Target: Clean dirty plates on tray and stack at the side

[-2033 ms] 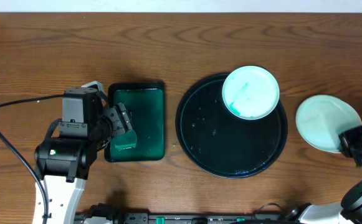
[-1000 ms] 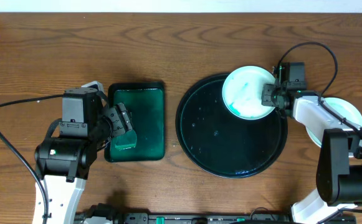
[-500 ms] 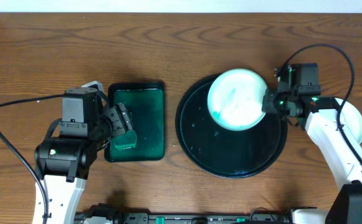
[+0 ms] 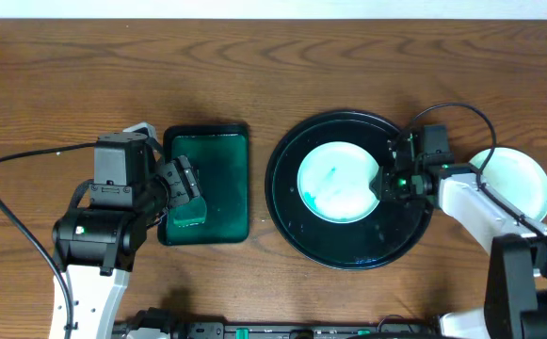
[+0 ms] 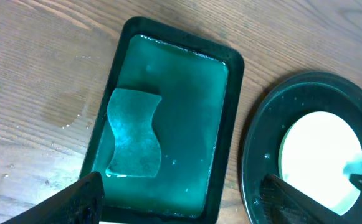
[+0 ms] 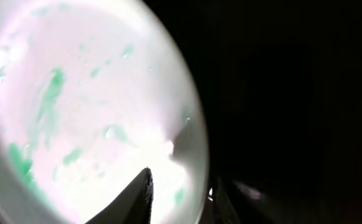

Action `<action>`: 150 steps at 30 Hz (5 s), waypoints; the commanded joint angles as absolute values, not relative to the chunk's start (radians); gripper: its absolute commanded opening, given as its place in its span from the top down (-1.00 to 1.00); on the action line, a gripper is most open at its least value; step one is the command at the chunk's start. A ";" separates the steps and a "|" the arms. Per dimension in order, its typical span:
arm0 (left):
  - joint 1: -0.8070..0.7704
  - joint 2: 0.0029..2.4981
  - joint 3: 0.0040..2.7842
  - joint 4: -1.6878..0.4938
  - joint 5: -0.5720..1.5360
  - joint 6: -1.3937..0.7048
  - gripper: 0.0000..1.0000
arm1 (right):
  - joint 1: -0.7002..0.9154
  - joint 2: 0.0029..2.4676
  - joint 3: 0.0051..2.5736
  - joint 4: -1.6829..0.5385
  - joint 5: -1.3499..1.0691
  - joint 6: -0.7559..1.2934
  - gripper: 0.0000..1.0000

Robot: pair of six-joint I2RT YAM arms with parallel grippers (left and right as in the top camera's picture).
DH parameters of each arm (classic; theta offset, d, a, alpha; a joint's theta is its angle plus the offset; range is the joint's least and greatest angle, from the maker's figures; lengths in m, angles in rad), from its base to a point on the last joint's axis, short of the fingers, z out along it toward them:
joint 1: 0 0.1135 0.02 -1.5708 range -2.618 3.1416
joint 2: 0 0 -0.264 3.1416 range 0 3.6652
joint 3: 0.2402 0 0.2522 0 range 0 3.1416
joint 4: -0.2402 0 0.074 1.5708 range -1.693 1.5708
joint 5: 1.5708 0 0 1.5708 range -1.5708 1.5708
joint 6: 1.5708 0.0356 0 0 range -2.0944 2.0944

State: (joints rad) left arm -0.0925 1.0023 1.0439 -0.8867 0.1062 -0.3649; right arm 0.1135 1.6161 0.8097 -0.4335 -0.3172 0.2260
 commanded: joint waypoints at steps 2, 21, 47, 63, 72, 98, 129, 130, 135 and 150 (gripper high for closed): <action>-0.088 1.000 1.066 -0.885 0.113 -0.363 -0.61 | 0.116 1.427 0.939 -0.516 -0.341 0.148 0.40; -0.093 1.644 0.955 -0.696 -0.054 -0.361 -0.17 | 0.270 1.362 0.952 -0.639 -0.349 0.161 0.41; -0.184 1.661 0.925 -0.671 0.063 -0.345 -0.02 | 0.270 1.366 0.952 -0.692 -0.319 0.179 0.56; -0.206 1.646 0.965 -0.721 0.083 -0.360 -0.05 | 0.270 1.366 0.952 -0.692 -0.315 0.179 0.58; -0.206 1.634 0.939 -0.674 -0.042 -0.360 -0.01 | 0.270 1.366 0.952 -0.693 -0.301 0.179 0.57; -0.207 1.464 1.044 -0.807 0.072 -0.322 0.85 | 0.155 1.755 0.952 -0.594 -0.296 0.133 0.55; -0.209 1.451 1.102 -0.781 0.104 -0.276 0.86 | 0.165 1.823 0.952 -0.575 -0.296 0.133 0.98; -0.209 1.450 1.102 -0.781 0.103 -0.263 0.86 | 0.165 1.823 0.952 -0.575 -0.296 0.133 0.97; -0.209 1.463 1.102 -0.785 0.066 -0.261 0.86 | 0.165 1.823 0.952 -0.568 -0.298 0.129 0.97; -0.455 1.548 1.102 -0.522 0.413 -0.364 0.86 | 0.244 1.824 0.952 -0.550 -0.293 0.161 0.98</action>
